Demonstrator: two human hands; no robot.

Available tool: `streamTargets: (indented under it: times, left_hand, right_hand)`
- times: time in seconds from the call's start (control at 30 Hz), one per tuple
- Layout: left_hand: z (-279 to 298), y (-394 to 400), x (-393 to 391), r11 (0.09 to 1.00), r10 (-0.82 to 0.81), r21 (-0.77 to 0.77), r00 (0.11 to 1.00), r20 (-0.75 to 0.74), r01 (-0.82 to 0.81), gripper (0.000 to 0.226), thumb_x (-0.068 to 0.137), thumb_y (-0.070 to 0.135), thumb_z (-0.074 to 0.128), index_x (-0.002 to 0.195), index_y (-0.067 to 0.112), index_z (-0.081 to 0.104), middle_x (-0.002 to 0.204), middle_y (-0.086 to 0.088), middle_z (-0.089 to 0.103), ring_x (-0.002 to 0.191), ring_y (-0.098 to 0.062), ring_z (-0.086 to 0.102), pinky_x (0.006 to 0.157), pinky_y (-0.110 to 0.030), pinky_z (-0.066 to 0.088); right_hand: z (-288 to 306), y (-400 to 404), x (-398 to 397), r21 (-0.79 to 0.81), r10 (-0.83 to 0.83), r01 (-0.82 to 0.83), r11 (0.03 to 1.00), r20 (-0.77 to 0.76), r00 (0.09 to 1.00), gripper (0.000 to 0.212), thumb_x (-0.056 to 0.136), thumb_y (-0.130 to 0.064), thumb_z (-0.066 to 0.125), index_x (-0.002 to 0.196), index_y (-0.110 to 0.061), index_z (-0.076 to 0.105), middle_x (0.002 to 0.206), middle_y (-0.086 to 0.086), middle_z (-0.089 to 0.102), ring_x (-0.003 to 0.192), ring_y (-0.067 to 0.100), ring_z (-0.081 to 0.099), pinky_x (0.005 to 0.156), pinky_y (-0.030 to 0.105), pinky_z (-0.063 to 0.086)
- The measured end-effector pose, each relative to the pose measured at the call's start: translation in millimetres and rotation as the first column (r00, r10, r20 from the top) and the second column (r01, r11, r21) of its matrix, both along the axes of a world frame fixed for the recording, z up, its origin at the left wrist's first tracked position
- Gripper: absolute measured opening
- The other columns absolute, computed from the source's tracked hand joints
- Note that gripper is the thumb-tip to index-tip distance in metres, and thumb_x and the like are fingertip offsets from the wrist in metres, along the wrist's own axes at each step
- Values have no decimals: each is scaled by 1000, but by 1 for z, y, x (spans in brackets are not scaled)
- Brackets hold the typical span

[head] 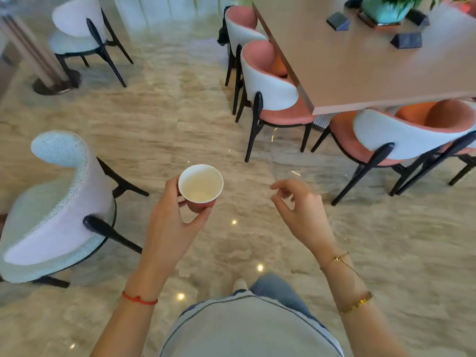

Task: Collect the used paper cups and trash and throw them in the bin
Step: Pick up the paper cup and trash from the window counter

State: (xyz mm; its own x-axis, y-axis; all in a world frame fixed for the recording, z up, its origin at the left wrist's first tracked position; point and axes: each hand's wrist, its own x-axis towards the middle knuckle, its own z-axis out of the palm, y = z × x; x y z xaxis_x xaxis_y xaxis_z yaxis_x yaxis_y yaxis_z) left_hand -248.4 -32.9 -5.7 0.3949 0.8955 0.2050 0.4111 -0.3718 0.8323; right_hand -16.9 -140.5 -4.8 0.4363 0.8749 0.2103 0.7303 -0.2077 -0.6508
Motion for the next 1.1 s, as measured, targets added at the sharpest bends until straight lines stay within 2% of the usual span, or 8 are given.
streamTargets:
  times: [0.1,0.3,0.5,0.67,0.87,0.93,1.03,1.1]
  left_hand:
    - [4,60,28,1000,-4,-24,1000,-3,4,66,70,38,80,119,47,37,112,39,48,100,13,55,74,-5,44]
    - [-10,182,89,999,52,-1,999,-13,-52,69,70,31,82,121,44,37,111,35,49,99,15,54,73,0,41]
    - [-4,327,161,995,100,13,995,-2,-100,66,70,30,81,119,42,39,110,38,51,99,7,58,75,-4,43]
    - [16,446,209,987,159,35,987,21,-159,64,71,31,79,121,38,40,113,30,52,98,12,56,75,-3,43]
    - [14,569,250,978,206,-26,978,36,-205,65,72,33,80,123,39,40,111,40,50,101,12,56,75,-3,43]
    - [9,612,264,978,207,-23,978,34,-207,65,72,34,80,123,38,40,113,37,50,102,11,55,76,-3,43]
    - [-1,683,283,979,204,-8,979,21,-204,64,72,33,80,124,36,41,115,27,54,103,10,56,75,-2,41]
    - [-6,737,295,981,192,-11,981,25,-192,64,73,32,79,125,33,42,117,22,55,104,5,57,78,-5,44]
  right_hand:
    - [6,65,29,16,12,-12,1000,8,1000,15,88,-16,66,102,-20,65,83,-10,57,81,3,54,75,9,41]
    - [-7,204,96,25,67,-67,997,-5,998,18,87,-16,66,104,-22,64,84,-10,60,83,2,54,73,5,38]
    - [-4,365,168,96,129,-123,988,-56,990,15,87,-14,67,101,-20,65,84,-8,61,82,2,56,72,7,42]
    - [13,507,219,138,214,-202,970,-72,974,11,86,-8,67,94,-15,66,83,-7,62,78,4,59,69,12,47]
    - [13,646,261,112,259,-242,964,-190,947,4,86,-10,68,88,-14,66,85,-5,67,77,4,59,67,8,45]
    - [8,690,274,103,254,-236,966,-220,942,4,87,-11,67,88,-15,67,86,-5,68,77,4,60,68,8,45]
    - [-2,759,293,99,232,-214,972,-242,942,5,87,-11,67,89,-16,68,85,-5,69,76,4,62,71,15,50]
    - [-4,810,306,83,208,-193,978,-261,943,4,88,-13,66,90,-16,68,85,-6,69,77,10,65,74,28,55]
